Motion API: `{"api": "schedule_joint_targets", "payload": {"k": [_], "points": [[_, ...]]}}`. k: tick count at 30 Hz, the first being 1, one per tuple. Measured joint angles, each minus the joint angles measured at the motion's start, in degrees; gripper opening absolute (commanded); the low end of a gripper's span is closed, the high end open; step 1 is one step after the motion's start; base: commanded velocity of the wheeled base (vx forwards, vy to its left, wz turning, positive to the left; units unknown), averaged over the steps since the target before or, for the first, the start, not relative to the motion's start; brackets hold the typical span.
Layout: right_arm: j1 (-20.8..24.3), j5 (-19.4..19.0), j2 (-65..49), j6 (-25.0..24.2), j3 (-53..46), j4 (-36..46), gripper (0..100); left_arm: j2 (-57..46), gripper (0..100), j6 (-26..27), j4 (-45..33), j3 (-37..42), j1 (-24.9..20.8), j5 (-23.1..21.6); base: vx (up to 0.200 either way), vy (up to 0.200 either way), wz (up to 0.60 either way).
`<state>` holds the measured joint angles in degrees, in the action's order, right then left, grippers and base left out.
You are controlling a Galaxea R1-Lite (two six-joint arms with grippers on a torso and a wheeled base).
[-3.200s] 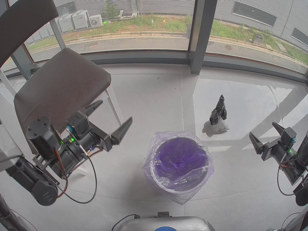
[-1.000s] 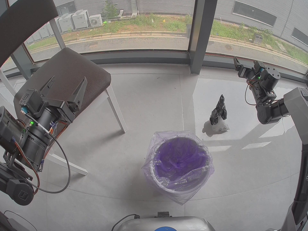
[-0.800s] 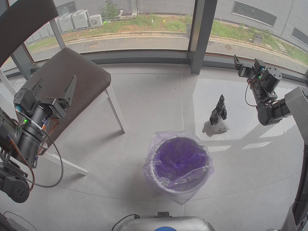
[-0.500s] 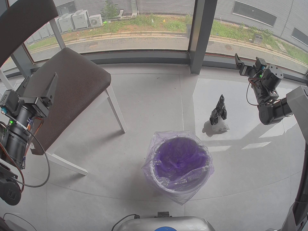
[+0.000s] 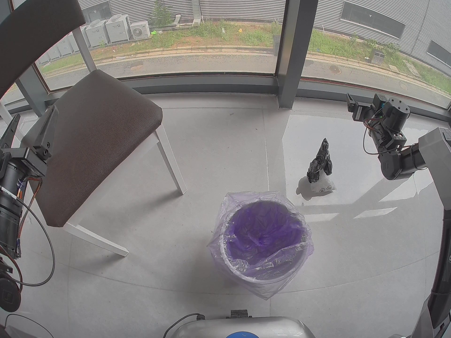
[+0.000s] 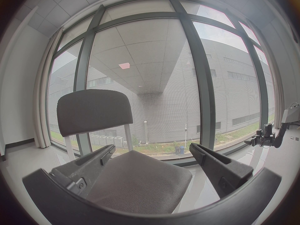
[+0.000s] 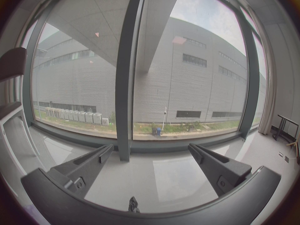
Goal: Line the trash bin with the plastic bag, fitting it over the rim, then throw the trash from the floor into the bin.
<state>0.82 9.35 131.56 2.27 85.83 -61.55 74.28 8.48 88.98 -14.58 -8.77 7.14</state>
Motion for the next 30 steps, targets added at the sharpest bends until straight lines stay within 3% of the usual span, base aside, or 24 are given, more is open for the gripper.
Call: {"api": "schedule_joint_targets", "payload": {"k": [4, 15, 23, 30], "points": [[-0.41, 0.17, 0.46, -1.87, 0.44, 6.13, 100, -0.27, 100, 0.32, 0.00, 0.23, -0.07, -0.09, 0.000, 0.000, 0.00], [-0.87, -1.77, 0.83, -8.94, 3.41, 34.29, 100, 0.50, 100, 4.27, 0.02, 1.35, -0.40, -0.41, 0.000, 0.000, 0.00], [-0.71, -3.74, 6.31, -13.65, 11.19, 39.74, 100, 1.30, 100, 5.08, -0.02, 2.32, -0.44, -0.57, 0.000, 0.000, 0.00], [0.76, -5.39, 9.23, -17.54, 13.73, 39.58, 100, 1.22, 100, 5.03, 0.00, 3.15, -0.49, -0.57, 0.000, 0.000, 0.00]]}}
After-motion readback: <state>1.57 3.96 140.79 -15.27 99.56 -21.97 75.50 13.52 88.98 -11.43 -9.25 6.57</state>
